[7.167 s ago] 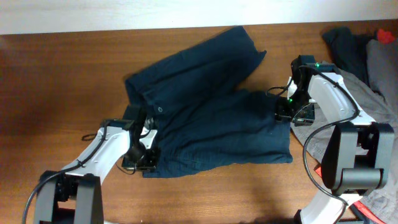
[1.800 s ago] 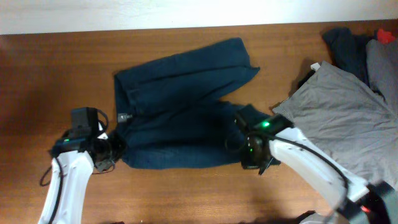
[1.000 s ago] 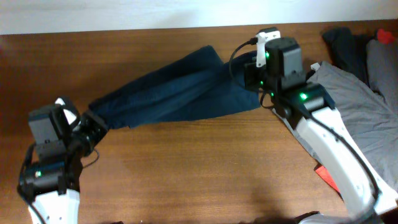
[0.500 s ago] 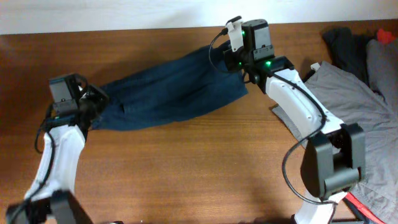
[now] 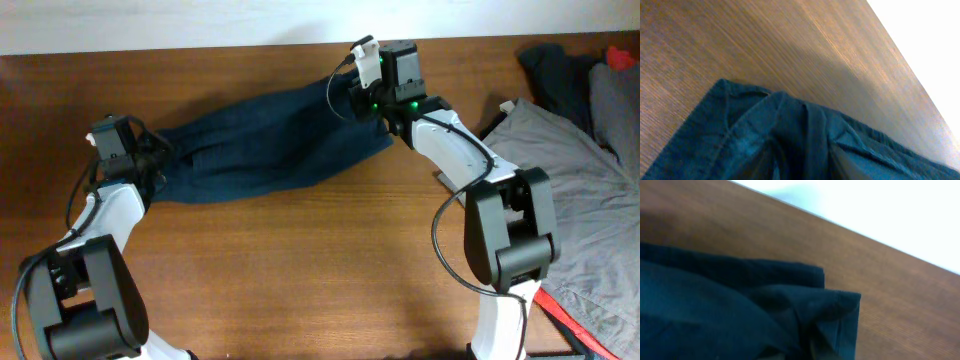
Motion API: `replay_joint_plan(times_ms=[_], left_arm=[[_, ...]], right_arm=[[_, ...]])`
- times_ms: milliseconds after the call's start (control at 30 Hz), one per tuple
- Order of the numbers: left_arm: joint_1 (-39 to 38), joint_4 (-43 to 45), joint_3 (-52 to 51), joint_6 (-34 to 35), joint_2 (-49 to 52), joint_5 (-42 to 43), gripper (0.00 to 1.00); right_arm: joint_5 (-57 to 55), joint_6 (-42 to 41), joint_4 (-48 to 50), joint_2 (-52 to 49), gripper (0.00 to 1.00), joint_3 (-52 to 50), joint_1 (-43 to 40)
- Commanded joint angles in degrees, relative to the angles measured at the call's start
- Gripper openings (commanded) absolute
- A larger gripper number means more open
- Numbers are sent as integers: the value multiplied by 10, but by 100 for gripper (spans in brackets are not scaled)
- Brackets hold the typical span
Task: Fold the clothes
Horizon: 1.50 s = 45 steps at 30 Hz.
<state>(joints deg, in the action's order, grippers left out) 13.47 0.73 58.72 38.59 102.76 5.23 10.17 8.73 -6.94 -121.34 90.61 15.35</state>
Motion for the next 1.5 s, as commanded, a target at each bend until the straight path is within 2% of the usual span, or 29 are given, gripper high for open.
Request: replay_joint_plan(times_ms=[0, 33, 67, 167, 267, 400, 467, 533, 633, 767, 867, 933, 1267, 1333, 1400, 1433, 1467], left_arm=[[10, 3, 3, -6, 12, -20, 73], [10, 4, 3, -9, 11, -18, 87], [10, 4, 3, -11, 10, -14, 99], [24, 2, 11, -13, 8, 21, 99], [46, -5, 16, -13, -8, 62, 99], [73, -59, 16, -13, -38, 36, 99], [92, -110, 16, -13, -47, 30, 99], [94, -138, 16, -23, -46, 57, 99], [83, -150, 15, -67, -46, 81, 99], [75, -148, 15, -70, -46, 93, 99], [69, -150, 15, -70, -46, 109, 99], [55, -149, 14, -90, -43, 115, 99], [30, -158, 13, -89, 15, 93, 99], [30, -169, 13, -89, 15, 87, 91], [30, -192, 13, -89, 15, 84, 73], [30, -206, 13, -89, 15, 84, 67], [30, -236, 13, -89, 15, 81, 65]], right_arm=[[4, -2, 9, -26, 71, 15, 4], [3, -2, 8, -26, 99, 15, 3], [3, -2, 8, -24, 99, 16, -2], [4, -17, -16, -14, 99, 33, -21], [34, -35, -86, 1, 99, 68, -46], [100, -35, -205, 17, 99, 92, -70], [122, -96, -270, 17, 99, 92, -87], [127, -127, -315, 17, 99, 89, -97], [129, -127, -334, 17, 99, 89, -97], [143, -127, -345, 17, 99, 89, -97], [193, -127, -372, 17, 99, 89, -96], [207, -127, -388, 16, 99, 86, -96], [207, -138, -317, -35, 99, 64, -56], [207, -138, -303, -54, 99, 64, -48], [206, -137, -280, -76, 99, 64, -41], [204, -137, -272, -84, 99, 64, -40], [186, -137, -254, -99, 99, 64, -38]])
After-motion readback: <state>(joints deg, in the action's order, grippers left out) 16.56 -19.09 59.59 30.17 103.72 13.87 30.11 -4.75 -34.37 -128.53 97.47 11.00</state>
